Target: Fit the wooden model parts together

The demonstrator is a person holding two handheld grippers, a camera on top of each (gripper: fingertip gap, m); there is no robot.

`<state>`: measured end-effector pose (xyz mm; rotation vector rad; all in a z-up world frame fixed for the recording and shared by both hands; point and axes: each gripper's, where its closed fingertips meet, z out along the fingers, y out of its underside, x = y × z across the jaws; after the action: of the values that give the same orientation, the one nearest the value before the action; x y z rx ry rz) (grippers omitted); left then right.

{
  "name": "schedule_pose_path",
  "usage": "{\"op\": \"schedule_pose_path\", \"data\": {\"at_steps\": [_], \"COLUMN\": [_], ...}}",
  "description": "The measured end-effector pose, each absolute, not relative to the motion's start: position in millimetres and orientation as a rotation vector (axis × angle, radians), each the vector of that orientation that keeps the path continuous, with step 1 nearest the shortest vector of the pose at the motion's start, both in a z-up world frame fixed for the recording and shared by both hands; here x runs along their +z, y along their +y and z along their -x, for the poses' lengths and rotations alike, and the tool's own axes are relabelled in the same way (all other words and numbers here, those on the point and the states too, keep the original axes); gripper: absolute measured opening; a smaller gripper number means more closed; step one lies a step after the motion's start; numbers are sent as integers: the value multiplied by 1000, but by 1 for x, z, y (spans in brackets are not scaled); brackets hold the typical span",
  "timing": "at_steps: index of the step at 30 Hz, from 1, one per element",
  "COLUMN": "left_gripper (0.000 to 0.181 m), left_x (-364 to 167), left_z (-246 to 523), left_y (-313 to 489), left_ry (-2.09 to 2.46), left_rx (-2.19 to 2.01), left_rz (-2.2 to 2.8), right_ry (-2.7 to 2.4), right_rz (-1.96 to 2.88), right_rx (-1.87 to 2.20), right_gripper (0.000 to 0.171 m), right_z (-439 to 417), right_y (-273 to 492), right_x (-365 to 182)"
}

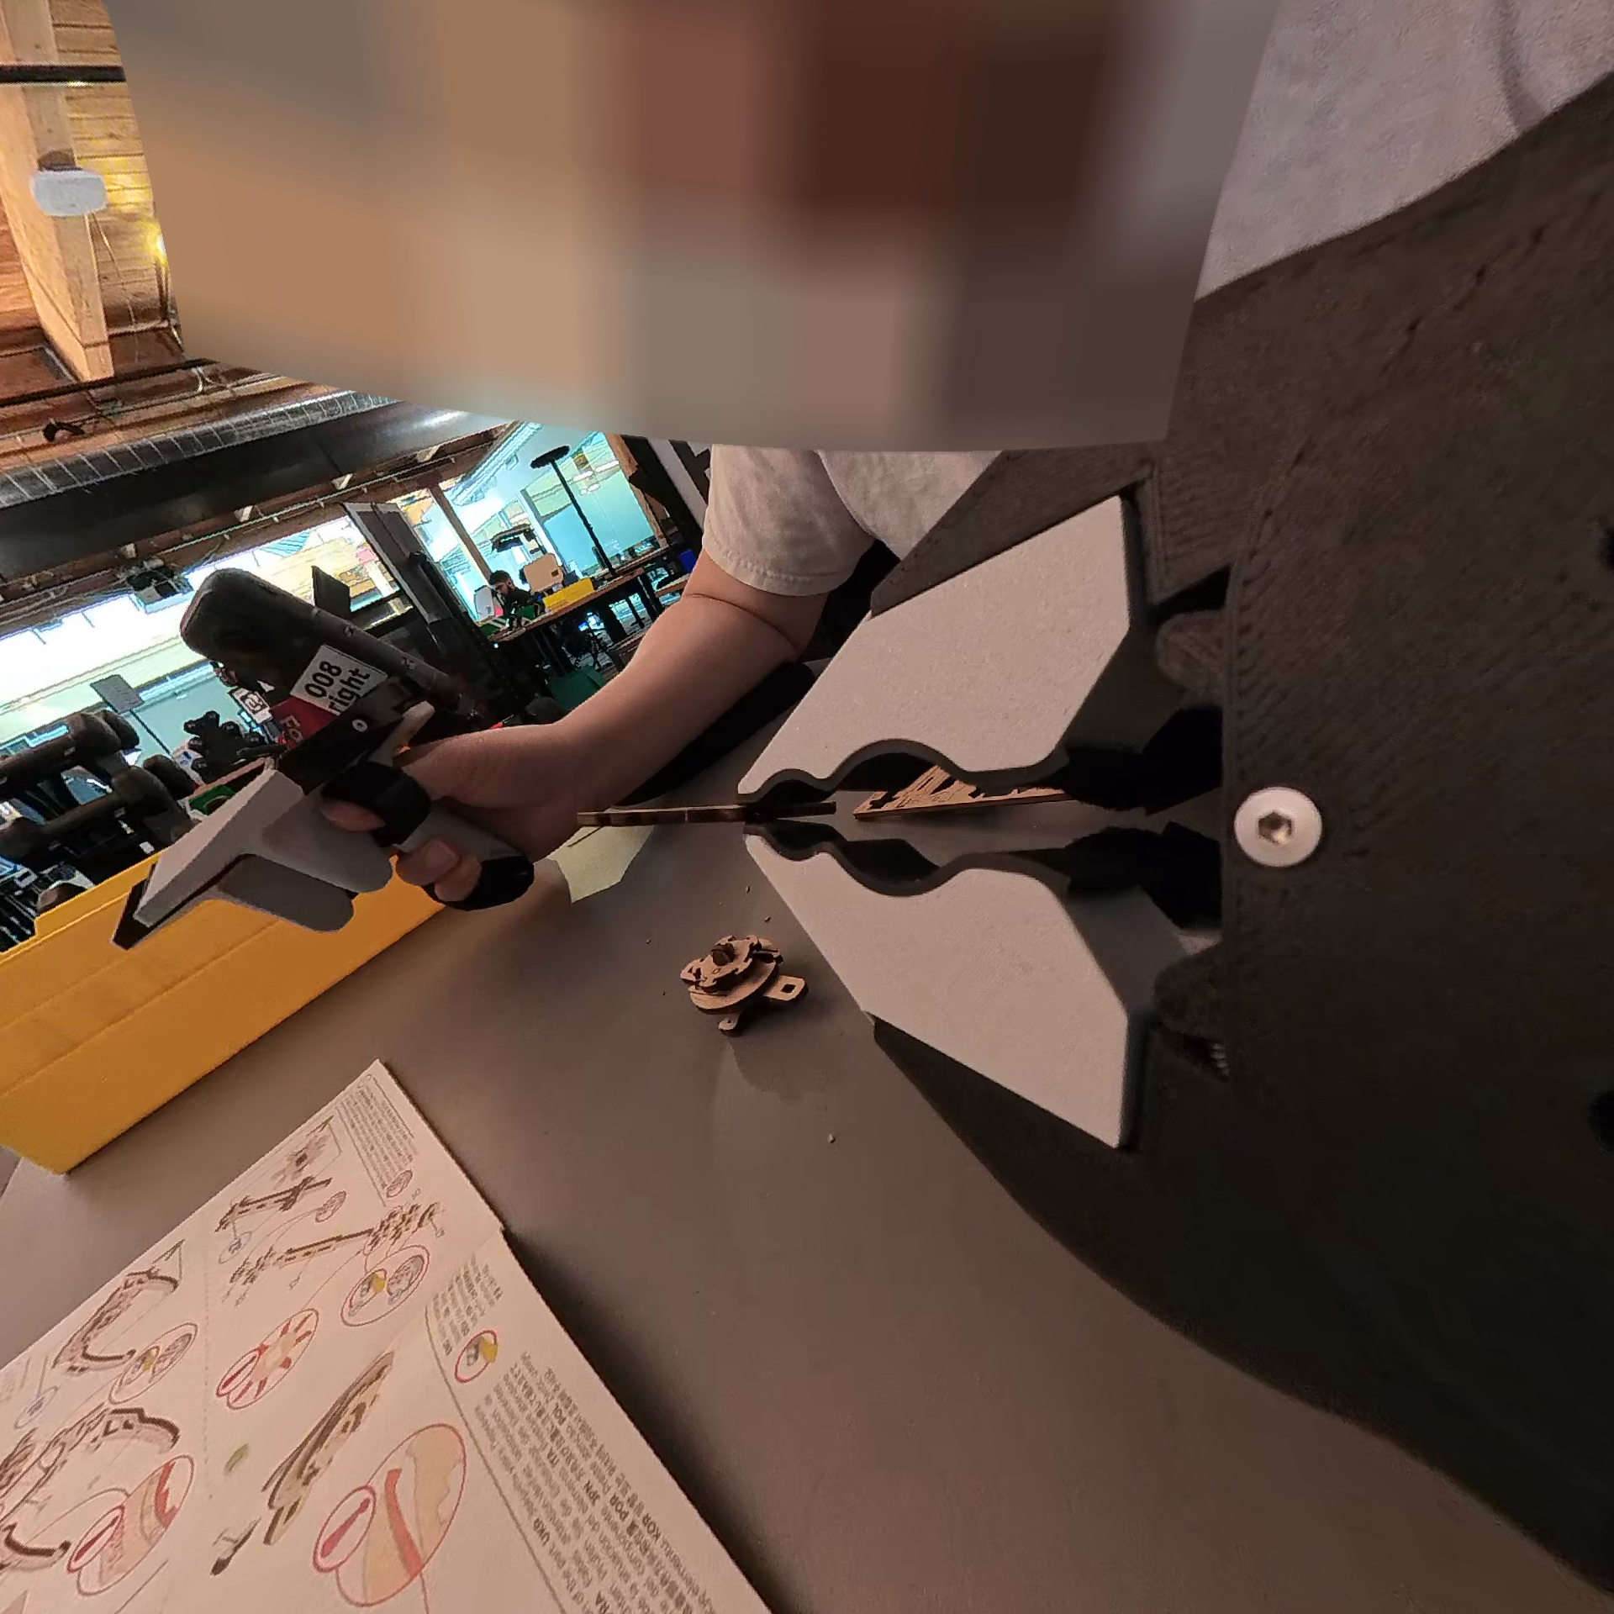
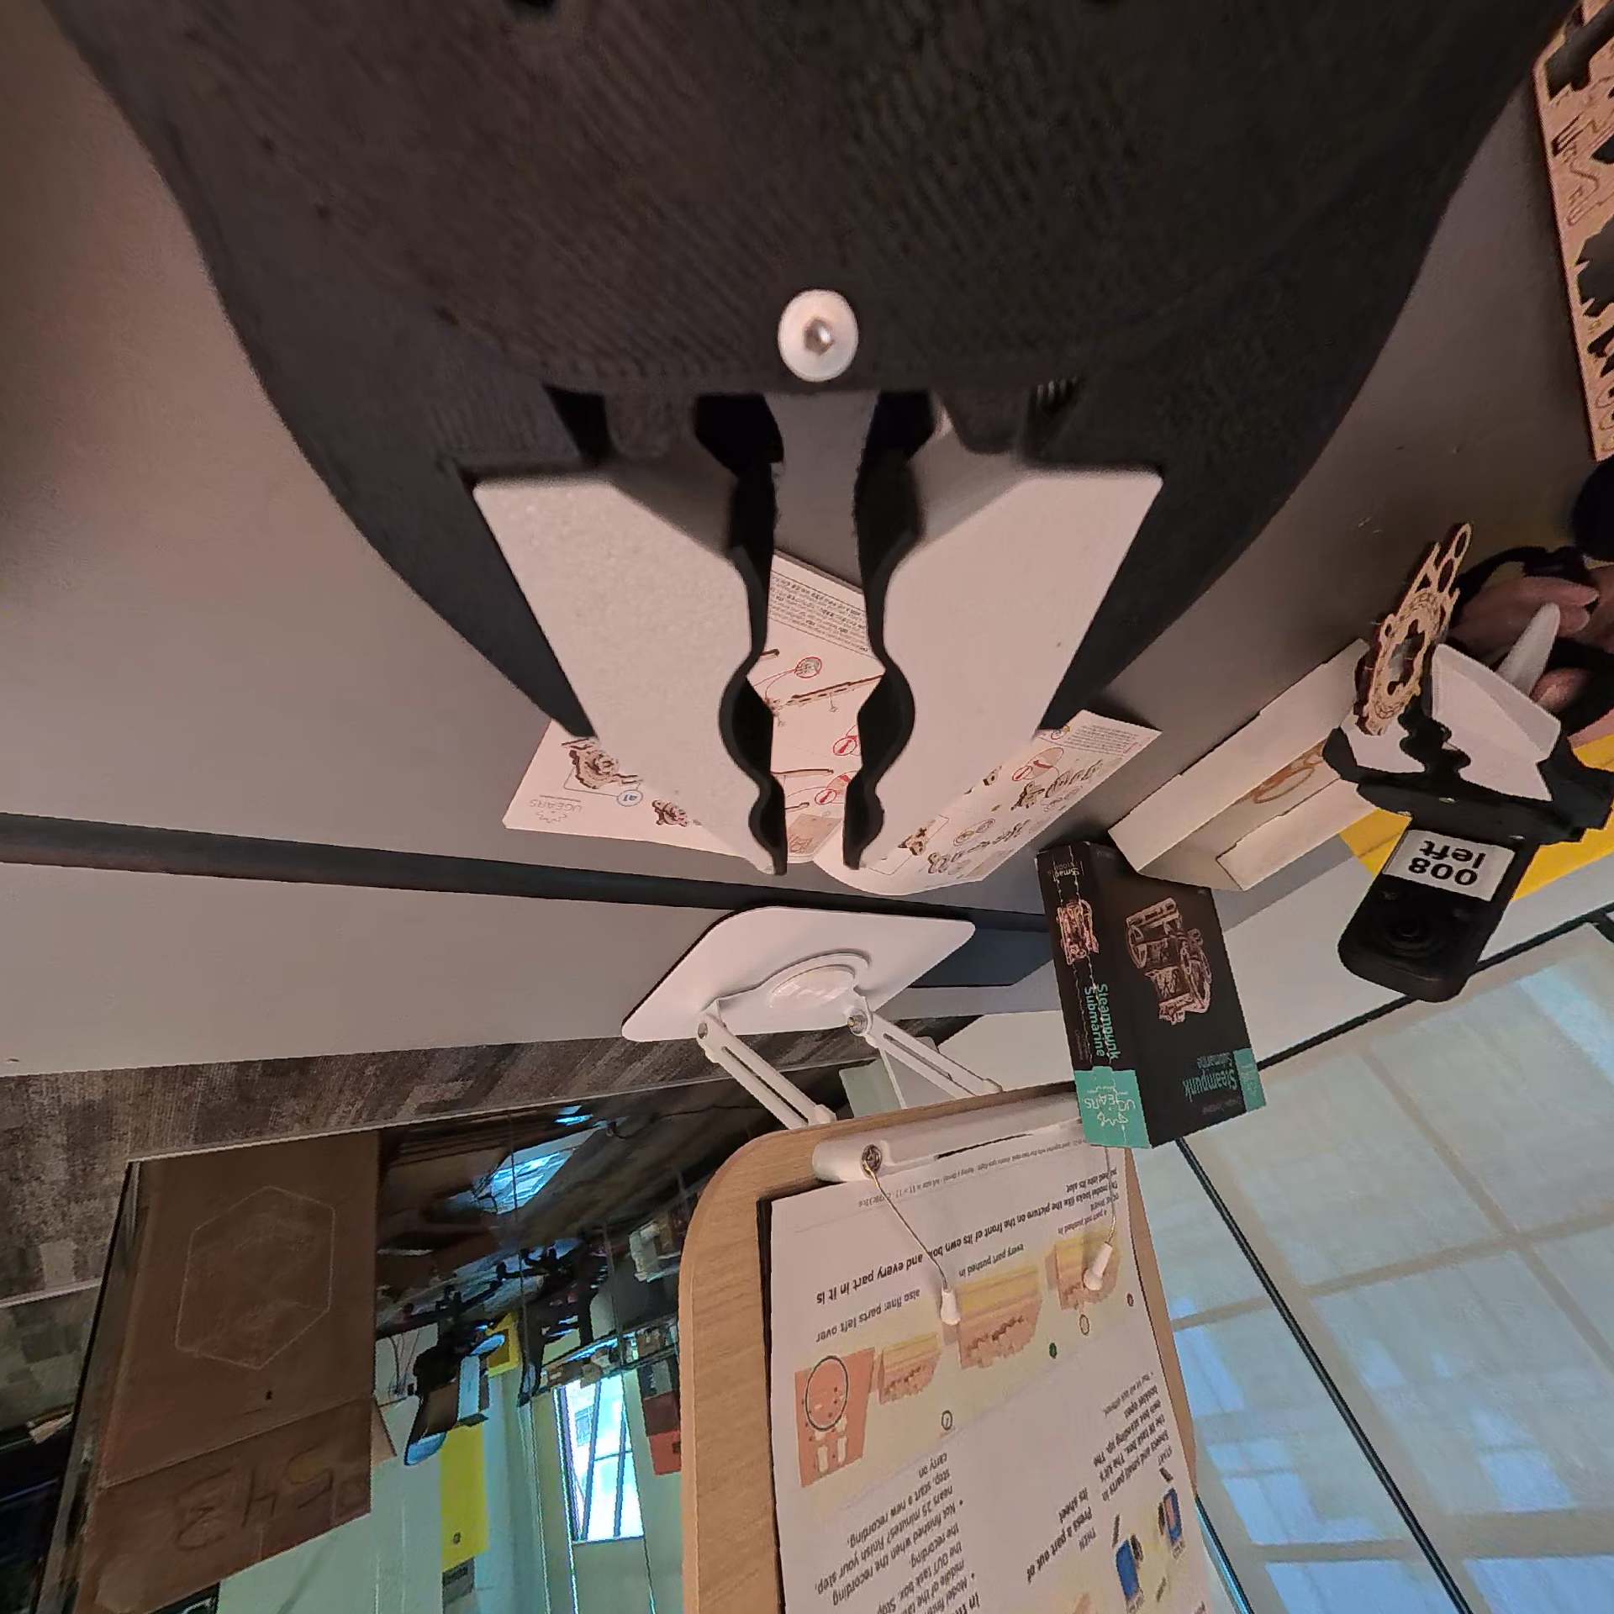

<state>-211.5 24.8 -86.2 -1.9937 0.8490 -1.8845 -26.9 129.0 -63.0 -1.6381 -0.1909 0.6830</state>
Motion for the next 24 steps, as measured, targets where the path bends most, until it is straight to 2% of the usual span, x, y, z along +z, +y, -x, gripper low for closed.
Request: {"op": "schedule_pose_path", "data": {"at_steps": [24], "left_gripper": [0], "left_x": [-87], "left_z": [212], "left_y": [25], "left_ry": [849], "left_rx": [-1882], "left_rz": [1997], "right_ry": [-139], "right_rz": [1665], "right_rx": [636], "right_gripper": [9], "right_z": [16], "right_y": [133], "right_x": [-67]}}
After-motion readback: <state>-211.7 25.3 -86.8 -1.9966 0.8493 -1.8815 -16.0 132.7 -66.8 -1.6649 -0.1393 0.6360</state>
